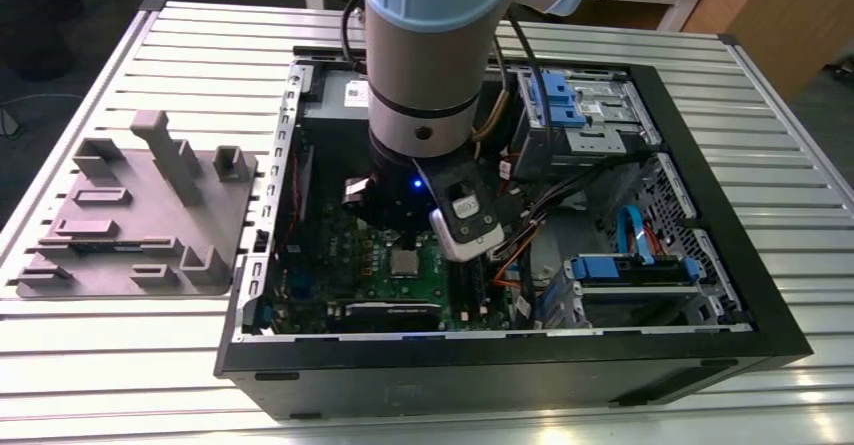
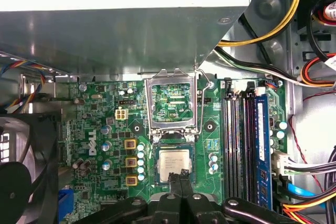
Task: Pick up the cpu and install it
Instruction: 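Close the cpu cover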
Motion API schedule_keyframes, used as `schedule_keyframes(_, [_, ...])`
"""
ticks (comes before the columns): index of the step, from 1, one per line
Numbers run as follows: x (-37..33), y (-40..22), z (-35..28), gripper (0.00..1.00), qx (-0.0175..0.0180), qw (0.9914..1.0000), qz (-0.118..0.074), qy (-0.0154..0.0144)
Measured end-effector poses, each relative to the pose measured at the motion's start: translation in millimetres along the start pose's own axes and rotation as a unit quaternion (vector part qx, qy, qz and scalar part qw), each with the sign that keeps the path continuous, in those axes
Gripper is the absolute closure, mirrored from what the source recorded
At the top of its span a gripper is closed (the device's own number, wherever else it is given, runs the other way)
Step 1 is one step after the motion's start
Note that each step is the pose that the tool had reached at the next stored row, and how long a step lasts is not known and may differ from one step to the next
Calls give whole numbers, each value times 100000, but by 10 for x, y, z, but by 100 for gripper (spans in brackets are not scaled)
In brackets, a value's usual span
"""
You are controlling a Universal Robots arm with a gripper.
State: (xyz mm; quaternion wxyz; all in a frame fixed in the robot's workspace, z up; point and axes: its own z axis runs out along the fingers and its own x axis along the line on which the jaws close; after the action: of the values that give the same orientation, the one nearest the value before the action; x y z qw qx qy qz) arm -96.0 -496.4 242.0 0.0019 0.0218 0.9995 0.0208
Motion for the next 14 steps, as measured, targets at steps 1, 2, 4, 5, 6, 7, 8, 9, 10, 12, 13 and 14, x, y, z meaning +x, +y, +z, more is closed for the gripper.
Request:
schedule_keyframes(1, [-3,0,0,90,1,100000,0,2])
schedule_keyframes(2, [-8,0,0,90,2,100000,-4,2])
schedule_keyframes(4, [-21,1,0,90,1,100000,-4,0])
schedule_keyframes(5, [-27,1,1,90,0,100000,-1,0])
schedule_keyframes(6, [-31,1,1,90,-1,100000,-3,-2])
schedule_keyframes(7, [-32,1,1,90,-1,100000,3,0])
schedule_keyframes(8, [-32,1,1,90,-3,100000,4,-1])
schedule_keyframes(9, [-32,1,1,90,-3,100000,4,-1])
schedule_keyframes(10, [-33,2,1,90,-3,100000,0,0])
schedule_keyframes(12, [-33,1,1,90,1,100000,-1,-1])
schedule_keyframes(13, [-35,2,2,90,-8,100000,-4,-3])
schedule_keyframes(14, [-39,6,2,90,-4,100000,-7,-2])
